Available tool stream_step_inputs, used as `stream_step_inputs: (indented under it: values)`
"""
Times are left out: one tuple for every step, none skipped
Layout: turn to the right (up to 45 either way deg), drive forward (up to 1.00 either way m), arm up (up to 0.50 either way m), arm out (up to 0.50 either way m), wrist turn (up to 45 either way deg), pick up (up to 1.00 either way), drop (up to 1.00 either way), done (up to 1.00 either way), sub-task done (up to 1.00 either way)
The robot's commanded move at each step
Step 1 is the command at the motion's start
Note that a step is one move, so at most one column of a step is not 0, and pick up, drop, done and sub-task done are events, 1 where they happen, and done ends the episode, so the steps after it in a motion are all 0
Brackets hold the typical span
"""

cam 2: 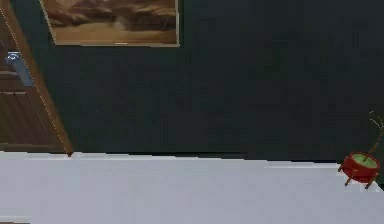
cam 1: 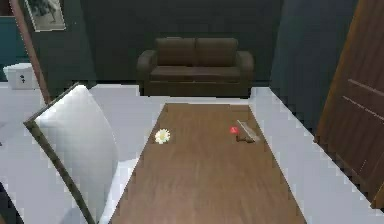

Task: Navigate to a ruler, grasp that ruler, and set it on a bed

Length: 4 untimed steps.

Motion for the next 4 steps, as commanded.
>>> stream_step_inputs:
  values:
    - [45.0, 0.00, 0.00, 0.00, 0.0, 0.00, 0.00, 0.00, 0.00]
    - [18.0, 0.00, 0.00, 0.00, 0.0, 0.00, 0.00, 0.00, 0.00]
    - [0.0, 0.55, 0.00, 0.00, 0.0, 0.00, 0.00, 0.00, 0.00]
    - [-6.0, 0.00, 0.00, 0.00, 0.0, 0.00, 0.00, 0.00, 0.00]
